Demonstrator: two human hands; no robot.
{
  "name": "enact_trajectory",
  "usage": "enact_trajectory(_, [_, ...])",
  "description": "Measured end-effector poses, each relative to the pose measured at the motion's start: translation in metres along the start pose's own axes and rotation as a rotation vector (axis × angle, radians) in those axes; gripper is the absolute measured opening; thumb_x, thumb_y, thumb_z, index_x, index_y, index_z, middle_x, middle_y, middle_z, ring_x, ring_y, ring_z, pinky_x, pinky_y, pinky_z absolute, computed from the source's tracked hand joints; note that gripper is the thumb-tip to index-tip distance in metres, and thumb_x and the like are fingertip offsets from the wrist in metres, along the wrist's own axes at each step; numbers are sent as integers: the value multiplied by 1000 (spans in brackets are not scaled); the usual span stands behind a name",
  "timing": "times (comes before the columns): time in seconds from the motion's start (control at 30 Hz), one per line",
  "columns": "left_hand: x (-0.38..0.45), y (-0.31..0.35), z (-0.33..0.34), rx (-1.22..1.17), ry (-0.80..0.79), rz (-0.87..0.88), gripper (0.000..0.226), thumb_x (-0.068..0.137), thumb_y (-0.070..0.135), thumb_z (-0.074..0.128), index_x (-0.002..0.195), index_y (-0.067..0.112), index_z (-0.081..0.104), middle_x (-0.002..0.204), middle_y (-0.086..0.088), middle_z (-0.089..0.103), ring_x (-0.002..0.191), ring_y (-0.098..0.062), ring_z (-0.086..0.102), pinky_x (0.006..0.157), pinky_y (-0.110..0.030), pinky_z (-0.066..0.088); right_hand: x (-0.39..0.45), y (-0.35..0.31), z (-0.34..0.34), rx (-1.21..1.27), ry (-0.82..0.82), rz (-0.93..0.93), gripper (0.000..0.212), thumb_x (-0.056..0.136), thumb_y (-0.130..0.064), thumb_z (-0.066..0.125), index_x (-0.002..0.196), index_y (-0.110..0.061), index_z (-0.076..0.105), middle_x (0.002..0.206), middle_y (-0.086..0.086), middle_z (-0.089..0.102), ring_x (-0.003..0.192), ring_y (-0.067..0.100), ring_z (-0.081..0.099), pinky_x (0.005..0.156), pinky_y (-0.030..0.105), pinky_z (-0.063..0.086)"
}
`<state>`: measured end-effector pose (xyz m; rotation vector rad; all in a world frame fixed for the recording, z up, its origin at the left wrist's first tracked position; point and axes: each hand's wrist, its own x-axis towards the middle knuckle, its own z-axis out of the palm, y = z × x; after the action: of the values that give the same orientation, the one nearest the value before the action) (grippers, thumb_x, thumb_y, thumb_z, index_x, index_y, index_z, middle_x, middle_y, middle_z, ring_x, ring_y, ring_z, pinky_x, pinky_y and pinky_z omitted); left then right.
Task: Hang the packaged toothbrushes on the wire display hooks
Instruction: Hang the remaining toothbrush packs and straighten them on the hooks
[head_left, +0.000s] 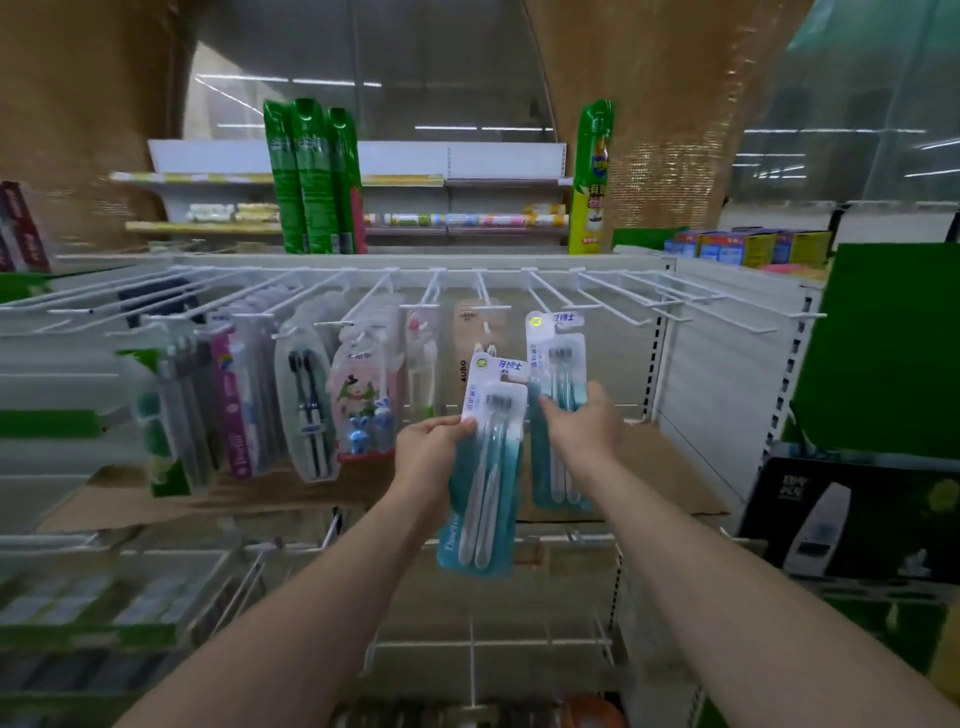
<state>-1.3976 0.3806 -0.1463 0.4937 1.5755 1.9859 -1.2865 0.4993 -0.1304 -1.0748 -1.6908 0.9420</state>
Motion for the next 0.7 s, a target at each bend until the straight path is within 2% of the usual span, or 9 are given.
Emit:
enact_trajectory(0.07, [-1,-1,1,18,11,-4,15,92,12,71,103,2,74,102,-17,75,91,-32,71,75,-41,59,9,5,5,6,-14,13,28,90,-38,71,99,-16,56,93,1,66,91,29,65,85,43,55])
enact_trajectory(0.13, [-2,-1,4,21,31,8,14,93,9,70,103,1,74,100,-18,76,84,-29,71,68,-36,58,17,7,7,-25,-32,28,29,89,-41,71,97,-18,56,92,0,66,92,32,65,81,38,53])
enact_trajectory(0.23, [-4,-2,9,14,47,26,14,93,8,69,104,1,73,95,-14,75,79,-24,70,62,-29,55,24,11,7,-160,-6,50,44,87,-48,73,111,-15,56,111,8,64,107,33,61,85,37,49])
enact_trajectory(0.3, [-3,-5,13,14,67,38,11,92,8,71,100,2,75,93,-14,75,82,-26,70,67,-33,57,18,15,5,-175,119,-31,50,87,-46,73,122,-13,57,120,12,59,111,34,57,90,40,47])
enact_trajectory(0.37, [-3,-8,18,-11,85,49,7,89,7,73,94,3,76,92,-18,76,86,-32,71,78,-41,60,8,22,3,-33,197,-173,30,90,-38,71,106,-15,63,107,8,63,98,29,60,83,36,48])
enact_trajectory(0.43, [-3,-11,26,-38,90,56,8,88,5,74,94,1,76,93,-21,76,85,-33,72,83,-46,60,-1,28,3,116,103,-212,20,90,-38,70,86,-19,66,86,0,69,81,23,64,75,35,51])
enact_trajectory(0.5, [-2,-13,34,-58,88,71,12,88,3,73,99,-2,76,93,-22,76,83,-31,72,84,-46,60,-6,31,1,145,-48,-221,27,91,-42,68,78,-19,68,74,-5,69,71,16,63,69,33,52])
enact_trajectory(0.63, [-3,-16,41,-44,81,66,11,89,10,74,98,5,78,91,-14,78,92,-32,74,87,-47,61,-8,33,-6,180,-217,-237,14,93,-21,69,80,-20,67,74,-8,67,67,5,60,63,21,48])
enact_trajectory(0.7, [-4,-15,44,-56,72,49,8,89,9,73,95,5,77,91,-13,77,86,-29,73,80,-42,61,-6,34,-9,218,-231,-193,16,93,-12,69,78,-18,65,75,-1,69,67,10,62,63,31,54])
